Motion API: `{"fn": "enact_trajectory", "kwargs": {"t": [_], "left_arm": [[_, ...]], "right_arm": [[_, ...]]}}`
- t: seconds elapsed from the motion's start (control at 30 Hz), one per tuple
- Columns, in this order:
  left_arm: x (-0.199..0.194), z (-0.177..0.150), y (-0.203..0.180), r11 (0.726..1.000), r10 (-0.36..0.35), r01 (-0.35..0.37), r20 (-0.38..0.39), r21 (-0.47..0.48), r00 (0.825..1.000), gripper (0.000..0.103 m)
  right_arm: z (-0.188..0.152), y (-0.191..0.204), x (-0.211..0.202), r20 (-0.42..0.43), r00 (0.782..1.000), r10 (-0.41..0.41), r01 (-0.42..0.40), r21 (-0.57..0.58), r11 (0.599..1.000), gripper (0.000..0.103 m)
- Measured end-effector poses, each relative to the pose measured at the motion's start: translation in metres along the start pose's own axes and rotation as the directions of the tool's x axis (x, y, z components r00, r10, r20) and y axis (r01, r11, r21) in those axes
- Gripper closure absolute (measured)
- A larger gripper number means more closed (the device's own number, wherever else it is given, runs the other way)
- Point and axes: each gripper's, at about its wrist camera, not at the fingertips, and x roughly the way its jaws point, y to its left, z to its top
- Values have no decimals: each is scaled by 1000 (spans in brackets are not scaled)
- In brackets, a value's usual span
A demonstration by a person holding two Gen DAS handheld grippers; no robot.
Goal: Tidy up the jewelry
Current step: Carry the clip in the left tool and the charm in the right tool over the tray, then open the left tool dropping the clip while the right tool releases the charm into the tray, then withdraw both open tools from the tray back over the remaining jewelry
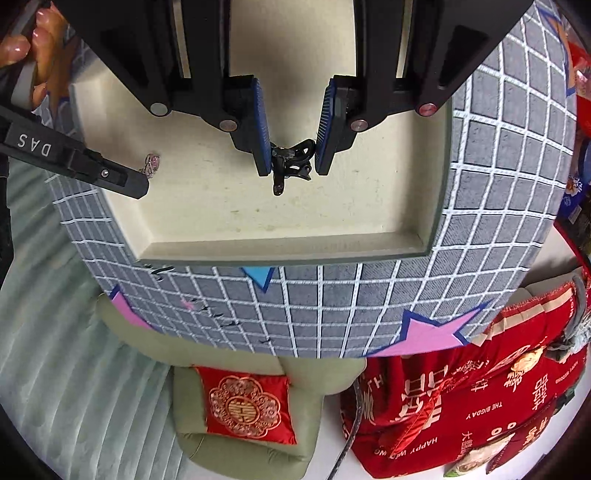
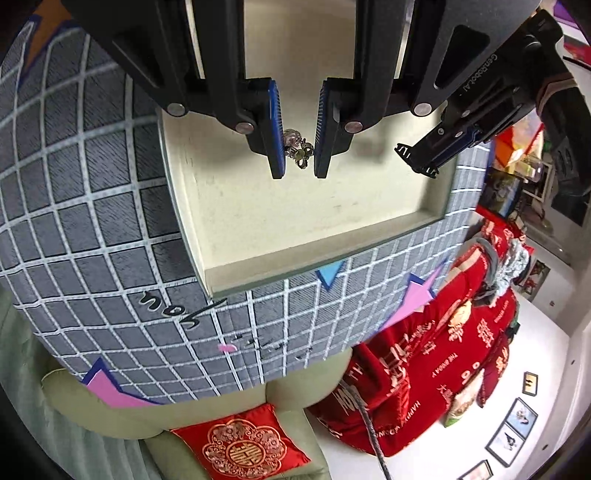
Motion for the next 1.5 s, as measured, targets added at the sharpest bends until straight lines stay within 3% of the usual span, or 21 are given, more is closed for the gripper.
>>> {"fn": "enact_trajectory", "kwargs": {"t": [0.43, 0.47, 0.53, 0.6, 0.73, 0.8, 0.83, 0.9, 0.97, 1.1, 1.2, 1.33, 1.5], "left_arm": [[14, -2, -6, 995, 81, -83, 32, 62, 996, 69], [13, -2, -7, 994, 88, -90, 34, 68, 996, 69], [13, -2, -9, 991, 104, -106, 38, 77, 994, 69], [13, -2, -10, 990, 111, -113, 33, 78, 993, 69], [11, -2, -11, 991, 108, -110, 30, 74, 994, 69], [9, -2, -10, 992, 110, -112, 38, 65, 993, 33], [5, -2, -9, 991, 121, -124, 54, 50, 991, 0], [-3, -3, -9, 990, 128, -133, 100, 40, 987, 0], [-5, -1, -11, 992, 113, -117, 86, 49, 990, 0], [-19, -3, -14, 991, 117, -124, 112, 54, 987, 0], [-37, -11, -14, 993, 86, -95, 128, 65, 988, 0], [-64, -31, -10, 997, 33, -40, 108, 62, 994, 0], [-99, -61, -4, 999, 15, -20, 111, 49, 994, 0]], "right_arm": [[-2, -11, 22, -28, 999, -22, 23, 13, 1000, 84], [-3, -11, 22, -29, 999, -18, 18, 19, 1000, 81], [-3, -13, 19, -20, 1000, -4, 4, 30, 1000, 57], [-2, -11, 14, -8, 1000, 20, -20, 26, 999, 47], [-1, -4, -2, 32, 999, 24, -24, 16, 1000, 40], [0, -6, -12, 50, 998, 34, -36, 32, 999, 38], [0, -7, -17, 59, 998, 36, -38, 39, 999, 37], [0, -10, -25, 69, 997, 32, -35, 46, 998, 37], [-2, -13, -32, 75, 997, 27, -30, 49, 998, 37], [-8, -18, -42, 76, 997, 21, -26, 66, 997, 22], [-18, -22, -53, 81, 996, 22, -28, 74, 997, 21], [-34, -26, -72, 93, 995, 35, -43, 81, 996, 2], [-56, -25, -103, 128, 992, 21, -28, 54, 998, 0]]}}
